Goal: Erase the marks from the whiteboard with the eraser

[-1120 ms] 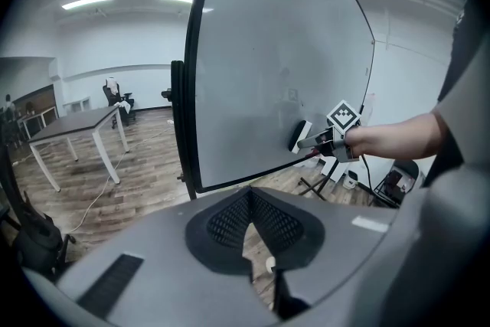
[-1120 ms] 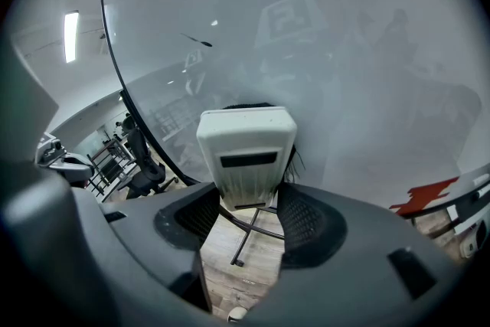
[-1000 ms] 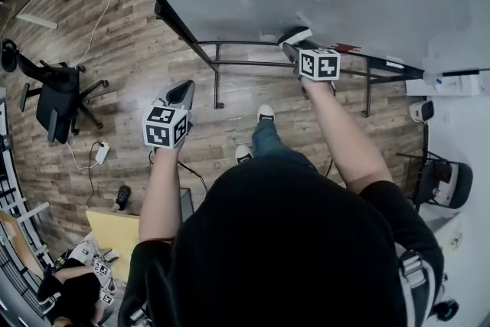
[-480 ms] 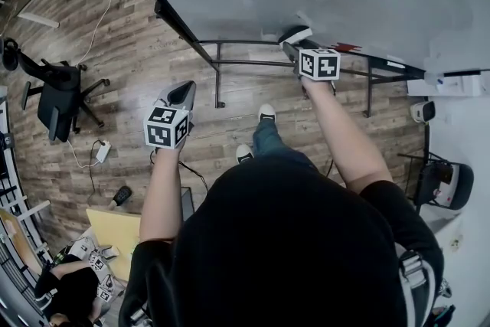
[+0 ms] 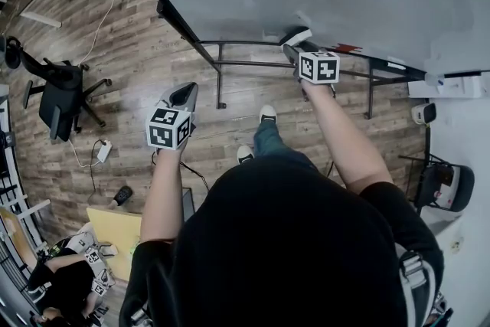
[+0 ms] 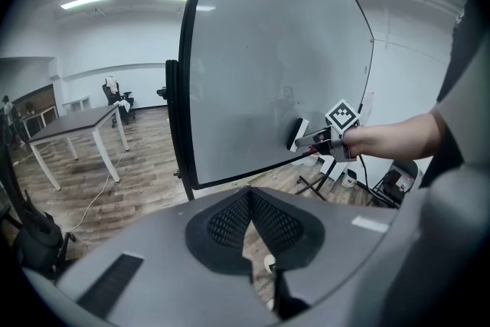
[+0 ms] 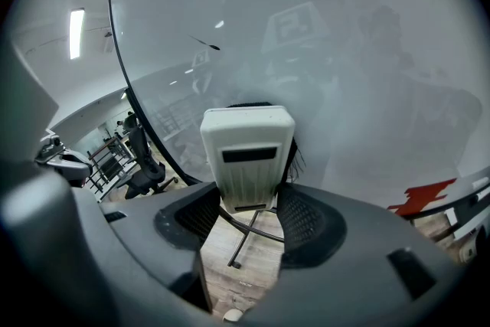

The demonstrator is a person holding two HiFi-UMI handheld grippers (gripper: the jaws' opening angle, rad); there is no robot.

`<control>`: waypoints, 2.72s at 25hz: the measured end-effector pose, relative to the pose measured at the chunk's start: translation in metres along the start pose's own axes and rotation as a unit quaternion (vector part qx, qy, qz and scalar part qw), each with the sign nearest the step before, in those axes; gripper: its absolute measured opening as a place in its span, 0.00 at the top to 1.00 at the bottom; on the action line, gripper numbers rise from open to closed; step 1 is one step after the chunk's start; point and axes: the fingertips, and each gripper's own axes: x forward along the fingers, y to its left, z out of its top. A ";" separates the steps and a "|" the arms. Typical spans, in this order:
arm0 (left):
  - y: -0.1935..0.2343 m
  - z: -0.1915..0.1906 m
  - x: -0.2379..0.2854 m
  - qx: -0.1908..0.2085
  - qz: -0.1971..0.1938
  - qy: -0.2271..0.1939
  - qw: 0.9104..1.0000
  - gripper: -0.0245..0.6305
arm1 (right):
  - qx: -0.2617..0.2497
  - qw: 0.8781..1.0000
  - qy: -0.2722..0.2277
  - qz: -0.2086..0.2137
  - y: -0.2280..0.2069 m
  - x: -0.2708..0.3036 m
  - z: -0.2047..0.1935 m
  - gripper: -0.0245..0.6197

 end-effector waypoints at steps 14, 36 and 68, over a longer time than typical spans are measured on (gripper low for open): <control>-0.010 0.000 -0.008 0.012 -0.006 -0.002 1.000 0.95 | -0.013 1.000 -0.016 -0.004 0.008 -0.021 -0.006 0.61; -0.038 -0.003 -0.031 0.040 -0.022 -0.010 0.999 0.95 | -0.032 0.997 -0.068 -0.003 0.032 -0.085 0.008 0.61; -0.084 -0.016 -0.077 0.056 -0.026 -0.032 0.998 0.95 | -0.065 0.986 -0.152 -0.014 0.054 -0.226 0.024 0.61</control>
